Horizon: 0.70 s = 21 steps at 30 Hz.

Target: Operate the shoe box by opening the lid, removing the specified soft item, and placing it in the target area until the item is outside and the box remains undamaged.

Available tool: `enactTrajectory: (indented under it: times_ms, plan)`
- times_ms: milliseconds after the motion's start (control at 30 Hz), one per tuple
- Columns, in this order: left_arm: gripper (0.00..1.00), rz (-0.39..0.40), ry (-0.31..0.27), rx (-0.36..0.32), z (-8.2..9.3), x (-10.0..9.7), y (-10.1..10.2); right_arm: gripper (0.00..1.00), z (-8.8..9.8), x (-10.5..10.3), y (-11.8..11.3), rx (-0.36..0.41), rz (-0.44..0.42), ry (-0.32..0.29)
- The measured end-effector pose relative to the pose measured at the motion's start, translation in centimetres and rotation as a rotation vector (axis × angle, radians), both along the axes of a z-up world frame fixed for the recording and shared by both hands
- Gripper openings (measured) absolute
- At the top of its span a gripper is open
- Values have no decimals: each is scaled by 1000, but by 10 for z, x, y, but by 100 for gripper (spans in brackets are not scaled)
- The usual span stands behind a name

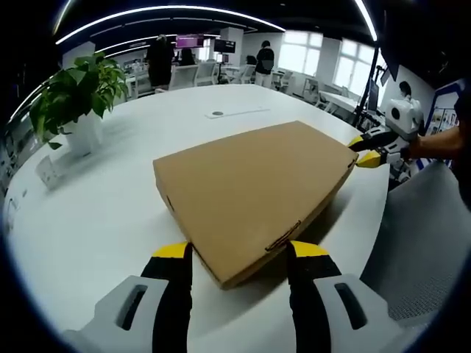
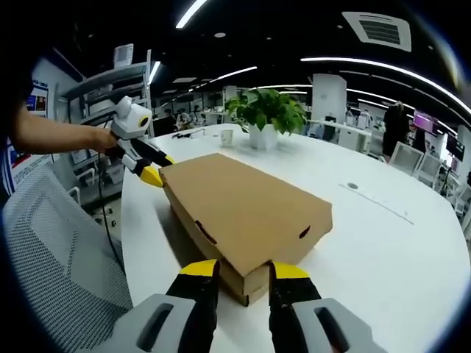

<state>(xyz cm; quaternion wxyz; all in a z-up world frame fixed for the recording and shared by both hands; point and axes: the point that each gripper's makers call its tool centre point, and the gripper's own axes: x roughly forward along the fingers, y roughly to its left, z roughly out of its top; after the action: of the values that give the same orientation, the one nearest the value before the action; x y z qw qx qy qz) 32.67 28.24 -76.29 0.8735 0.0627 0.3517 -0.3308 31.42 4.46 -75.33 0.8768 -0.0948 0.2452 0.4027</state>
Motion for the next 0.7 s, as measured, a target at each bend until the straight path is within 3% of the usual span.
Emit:
enactTrajectory:
  times_ms: [267,400,700]
  plan:
    - [51,12,-10,-28,14,-2,1,22,16,2,-1,26,-5,-11]
    - [51,-5,-27,9,17,-2,0,24,22,2,1,38,-6,-14]
    - [51,14,-39,-18,30,-2,1,28,34,2,3,62,-15,-27]
